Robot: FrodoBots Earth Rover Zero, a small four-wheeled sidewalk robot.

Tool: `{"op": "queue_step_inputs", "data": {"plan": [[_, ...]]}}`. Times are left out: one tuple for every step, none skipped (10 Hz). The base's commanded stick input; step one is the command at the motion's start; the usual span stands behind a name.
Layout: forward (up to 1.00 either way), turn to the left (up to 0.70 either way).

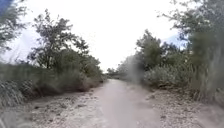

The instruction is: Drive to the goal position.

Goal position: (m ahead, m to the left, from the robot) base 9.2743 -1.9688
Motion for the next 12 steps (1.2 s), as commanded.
{"op": "queue_step_inputs", "data": {"plan": [[0.45, 0.00], [0.45, 0.00], [0.45, 0.00], [0.45, 0.00], [0.45, 0.00], [0.45, 0.00], [0.45, 0.00], [0.45, 0.00], [0.45, 0.00], [0.45, 0.00], [0.45, 0.00], [0.45, 0.00]]}}
